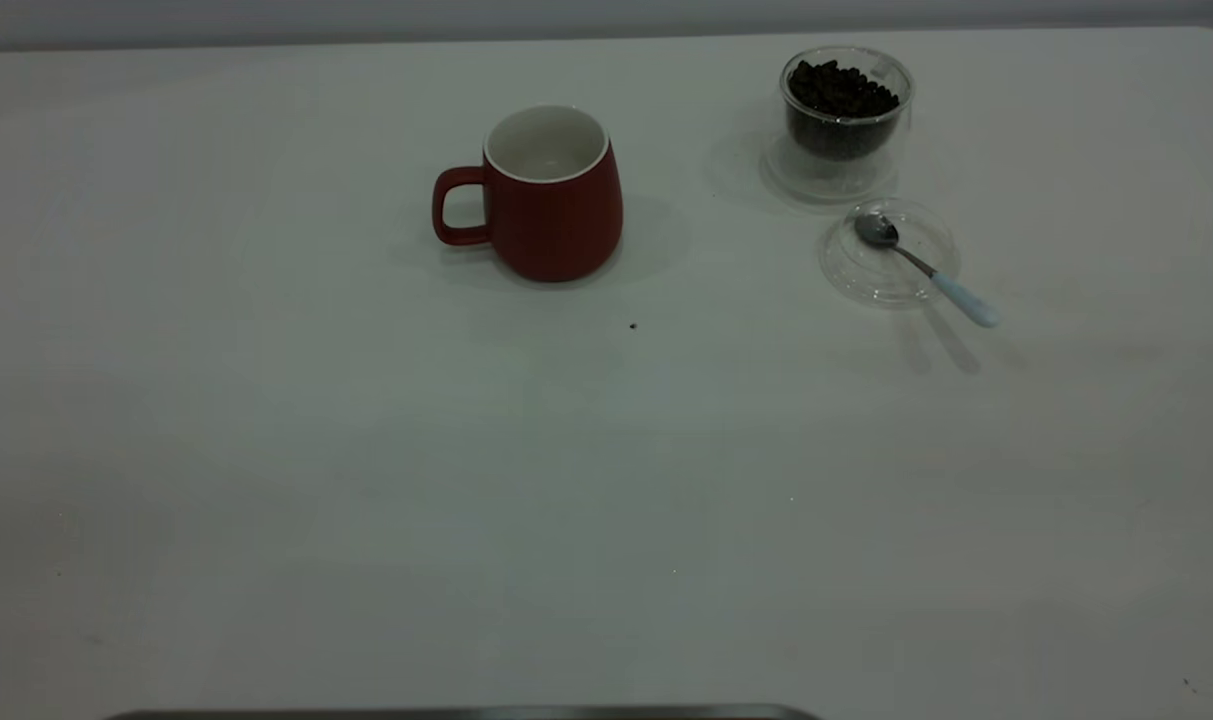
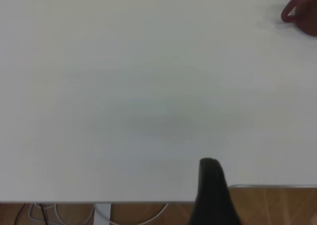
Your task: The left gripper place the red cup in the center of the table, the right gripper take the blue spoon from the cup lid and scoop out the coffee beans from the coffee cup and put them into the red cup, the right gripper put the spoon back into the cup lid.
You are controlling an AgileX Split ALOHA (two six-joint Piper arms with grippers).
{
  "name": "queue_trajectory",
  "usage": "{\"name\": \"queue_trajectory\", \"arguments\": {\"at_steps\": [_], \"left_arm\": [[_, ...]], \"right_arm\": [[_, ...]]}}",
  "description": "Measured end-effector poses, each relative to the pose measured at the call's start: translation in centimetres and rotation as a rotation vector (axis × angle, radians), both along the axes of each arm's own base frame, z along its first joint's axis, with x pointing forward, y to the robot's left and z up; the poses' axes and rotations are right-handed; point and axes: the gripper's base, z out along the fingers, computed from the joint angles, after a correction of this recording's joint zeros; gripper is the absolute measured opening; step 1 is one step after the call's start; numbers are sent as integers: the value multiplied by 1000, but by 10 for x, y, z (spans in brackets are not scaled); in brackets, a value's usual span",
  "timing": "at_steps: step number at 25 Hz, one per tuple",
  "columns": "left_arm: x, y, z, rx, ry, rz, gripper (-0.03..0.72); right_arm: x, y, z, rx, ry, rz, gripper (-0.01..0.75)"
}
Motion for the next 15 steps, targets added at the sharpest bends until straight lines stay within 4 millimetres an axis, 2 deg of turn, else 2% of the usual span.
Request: {"name": "queue_trajectory", "arguments": {"at_steps": [15], "left_arm": [[0,0,0,3,0,-2,587]], "right_arm": [[-1,-2,-1,11,-5,-21,243]]}}
